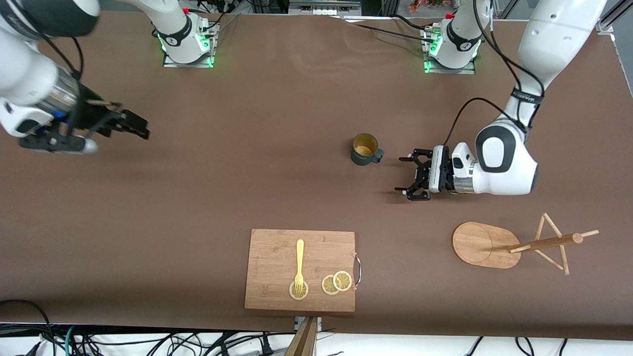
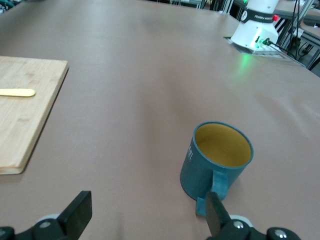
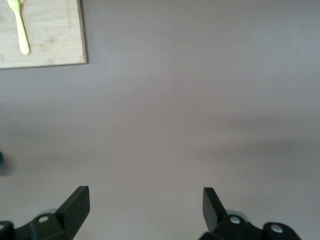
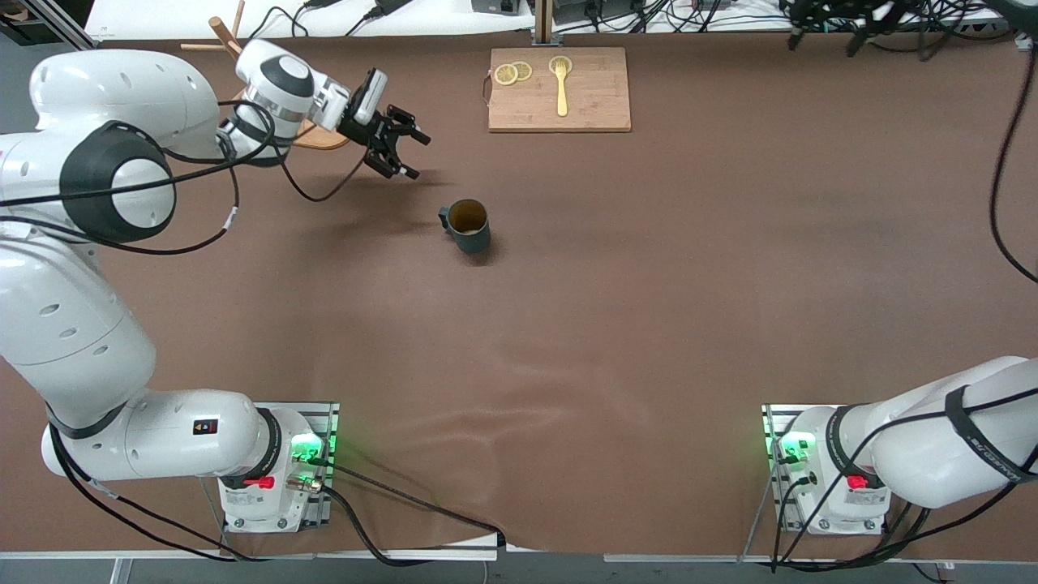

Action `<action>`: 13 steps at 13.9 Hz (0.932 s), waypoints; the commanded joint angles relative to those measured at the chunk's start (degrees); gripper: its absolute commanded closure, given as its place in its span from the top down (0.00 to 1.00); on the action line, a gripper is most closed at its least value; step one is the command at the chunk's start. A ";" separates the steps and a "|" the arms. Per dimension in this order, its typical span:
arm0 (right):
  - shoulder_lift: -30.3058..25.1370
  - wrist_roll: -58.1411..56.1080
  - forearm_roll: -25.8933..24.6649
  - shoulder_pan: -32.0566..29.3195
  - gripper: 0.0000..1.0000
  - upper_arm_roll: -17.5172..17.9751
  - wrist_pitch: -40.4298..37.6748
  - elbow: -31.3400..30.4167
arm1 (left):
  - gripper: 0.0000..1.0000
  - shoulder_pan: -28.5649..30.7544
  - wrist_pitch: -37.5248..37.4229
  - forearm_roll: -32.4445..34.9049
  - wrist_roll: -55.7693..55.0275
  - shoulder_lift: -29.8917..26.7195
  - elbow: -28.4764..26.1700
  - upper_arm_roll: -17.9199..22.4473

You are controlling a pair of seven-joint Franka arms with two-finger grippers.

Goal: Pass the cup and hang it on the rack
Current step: 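Close the left gripper on the mug's rim beside the handle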

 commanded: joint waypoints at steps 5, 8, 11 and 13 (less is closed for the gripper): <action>-2.65 -3.28 -2.74 -18.59 1.00 17.55 1.36 -3.70 | 1.00 1.99 -3.23 -7.90 16.75 3.65 -6.17 -0.33; -0.63 -3.28 -3.98 -18.41 1.00 17.72 1.01 -3.09 | 1.00 1.73 -3.49 -13.17 23.96 7.53 -6.26 -0.33; 1.22 -3.37 -3.62 -17.71 1.00 17.90 1.19 -2.65 | 1.00 1.11 -4.01 -15.64 27.40 9.11 -6.26 -0.41; 1.66 -3.37 -3.54 -17.36 1.00 17.90 0.58 -2.73 | 0.96 1.37 -6.03 -15.73 28.54 9.73 -6.26 -0.41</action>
